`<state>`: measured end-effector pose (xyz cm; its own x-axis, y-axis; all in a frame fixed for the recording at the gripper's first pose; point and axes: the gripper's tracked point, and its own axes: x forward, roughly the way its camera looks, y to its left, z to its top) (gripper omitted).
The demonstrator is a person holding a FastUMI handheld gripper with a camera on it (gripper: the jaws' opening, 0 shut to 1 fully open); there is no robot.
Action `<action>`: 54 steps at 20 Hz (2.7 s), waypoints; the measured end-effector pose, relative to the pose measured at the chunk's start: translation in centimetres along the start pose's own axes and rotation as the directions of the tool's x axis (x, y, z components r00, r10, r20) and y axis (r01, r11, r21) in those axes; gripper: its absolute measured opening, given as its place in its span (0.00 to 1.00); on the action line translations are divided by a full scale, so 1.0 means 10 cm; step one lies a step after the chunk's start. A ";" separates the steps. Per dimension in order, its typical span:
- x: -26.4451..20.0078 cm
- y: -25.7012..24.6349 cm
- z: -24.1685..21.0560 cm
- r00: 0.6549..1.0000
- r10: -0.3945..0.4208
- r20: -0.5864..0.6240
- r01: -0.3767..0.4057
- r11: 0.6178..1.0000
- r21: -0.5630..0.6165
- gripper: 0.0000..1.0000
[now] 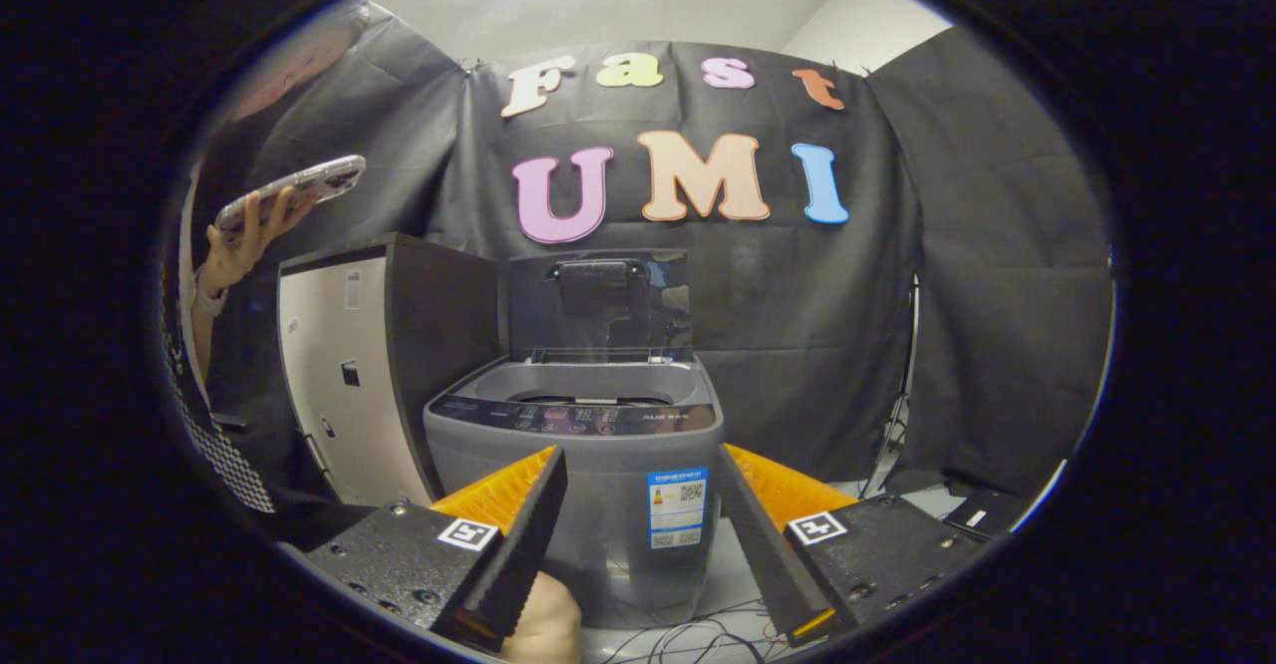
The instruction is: Put the clothes into the washing machine and then close the washing machine lid.
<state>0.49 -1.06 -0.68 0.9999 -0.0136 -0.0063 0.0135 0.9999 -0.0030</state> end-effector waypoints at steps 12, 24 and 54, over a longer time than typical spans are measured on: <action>0.00 0.00 0.00 1.000 0.000 0.001 0.000 1.000 0.000 0.90; 0.00 0.00 0.01 1.000 -0.001 0.002 0.001 1.000 0.000 0.91; -0.04 -0.09 0.03 1.000 -0.002 0.002 0.002 1.000 0.000 0.91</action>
<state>0.06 -1.99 -0.33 0.9999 -0.0154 -0.0042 0.0154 0.9999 -0.0030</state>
